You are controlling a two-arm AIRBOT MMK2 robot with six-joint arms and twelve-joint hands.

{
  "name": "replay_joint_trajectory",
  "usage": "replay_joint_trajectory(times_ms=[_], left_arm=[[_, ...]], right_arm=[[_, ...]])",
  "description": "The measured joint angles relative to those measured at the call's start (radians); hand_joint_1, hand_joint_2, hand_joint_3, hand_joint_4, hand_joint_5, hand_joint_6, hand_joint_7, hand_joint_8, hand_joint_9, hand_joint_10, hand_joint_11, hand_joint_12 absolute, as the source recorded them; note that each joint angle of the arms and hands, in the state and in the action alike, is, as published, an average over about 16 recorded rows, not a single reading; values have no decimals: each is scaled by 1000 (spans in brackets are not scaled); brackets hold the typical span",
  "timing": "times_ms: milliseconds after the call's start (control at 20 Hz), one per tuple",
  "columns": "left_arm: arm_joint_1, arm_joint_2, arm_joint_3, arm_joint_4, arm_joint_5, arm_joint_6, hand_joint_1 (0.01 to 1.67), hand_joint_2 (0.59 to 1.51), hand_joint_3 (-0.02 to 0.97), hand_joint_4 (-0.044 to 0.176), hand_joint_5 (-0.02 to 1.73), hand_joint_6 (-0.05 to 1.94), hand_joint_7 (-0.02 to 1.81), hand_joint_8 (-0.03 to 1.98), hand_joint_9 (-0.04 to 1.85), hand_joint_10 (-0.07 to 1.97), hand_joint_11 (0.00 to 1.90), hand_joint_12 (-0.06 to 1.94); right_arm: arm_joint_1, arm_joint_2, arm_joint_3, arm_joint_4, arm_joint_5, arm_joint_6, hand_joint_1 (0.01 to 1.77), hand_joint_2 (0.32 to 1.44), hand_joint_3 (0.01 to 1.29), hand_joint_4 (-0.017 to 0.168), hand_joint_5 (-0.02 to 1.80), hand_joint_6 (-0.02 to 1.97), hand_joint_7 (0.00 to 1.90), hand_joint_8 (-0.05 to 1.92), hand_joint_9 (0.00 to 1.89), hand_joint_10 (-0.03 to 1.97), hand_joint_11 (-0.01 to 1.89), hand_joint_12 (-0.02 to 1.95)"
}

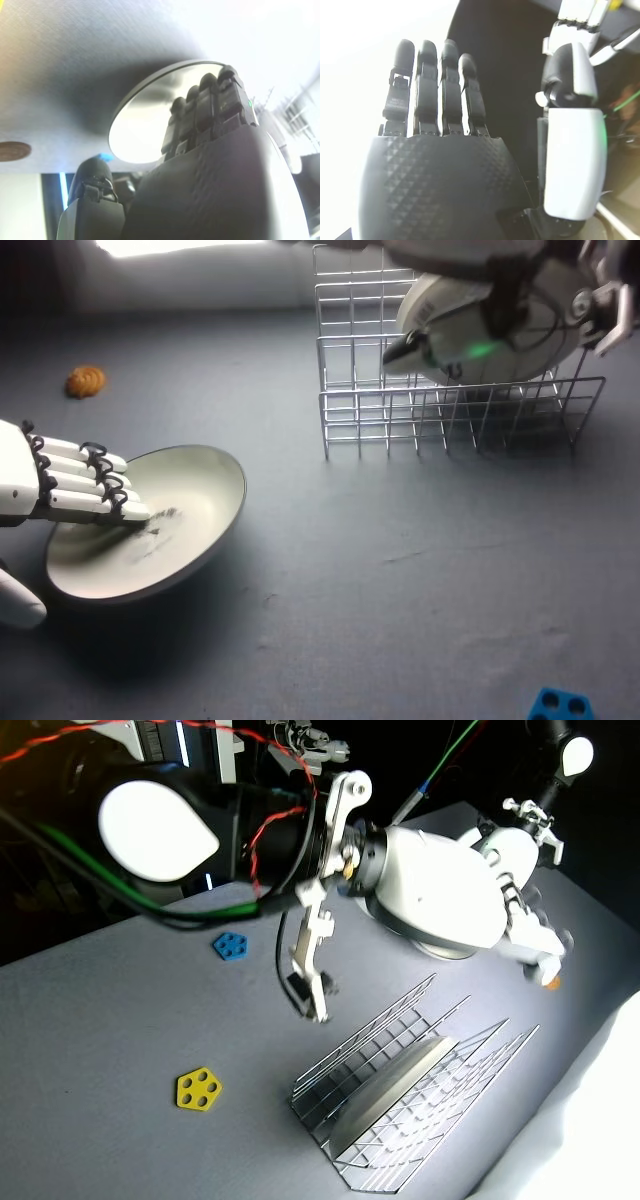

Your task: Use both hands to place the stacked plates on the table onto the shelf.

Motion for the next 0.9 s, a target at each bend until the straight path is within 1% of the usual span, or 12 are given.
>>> replay_joint_trajectory(times_ms=[250, 400, 700, 900], left_arm=[[48, -8, 4, -51, 5, -28, 15, 1128, 18, -8, -4, -25, 25, 12, 27, 10, 11, -29], [67, -10, 5, -68, 4, -40, 15, 1129, 18, -10, -10, -31, 19, 12, 27, 10, 10, -28], [99, -14, 6, -104, 2, -61, 15, 1133, 18, -10, -10, -31, 5, 6, 30, 9, 9, -29], [119, -18, 9, -133, -1, -82, 16, 1134, 18, -10, -9, -31, 0, 0, 32, 7, 9, -30]], right_arm=[[-52, -10, -89, 147, 14, -292, 1103, 1049, 13, 4, 135, 29, 157, 13, 145, 14, 13, 502], [-92, -24, -127, 257, 34, -468, 1181, 1064, 13, 5, 113, 29, 118, 13, 105, 13, 12, 412], [-173, -82, -157, 504, 95, -778, 1251, 1082, 14, 4, 123, 29, 120, 13, 105, 13, 12, 391], [-216, -142, -148, 650, 138, -921, 1282, 1083, 13, 5, 129, 28, 132, 13, 111, 13, 12, 403]])
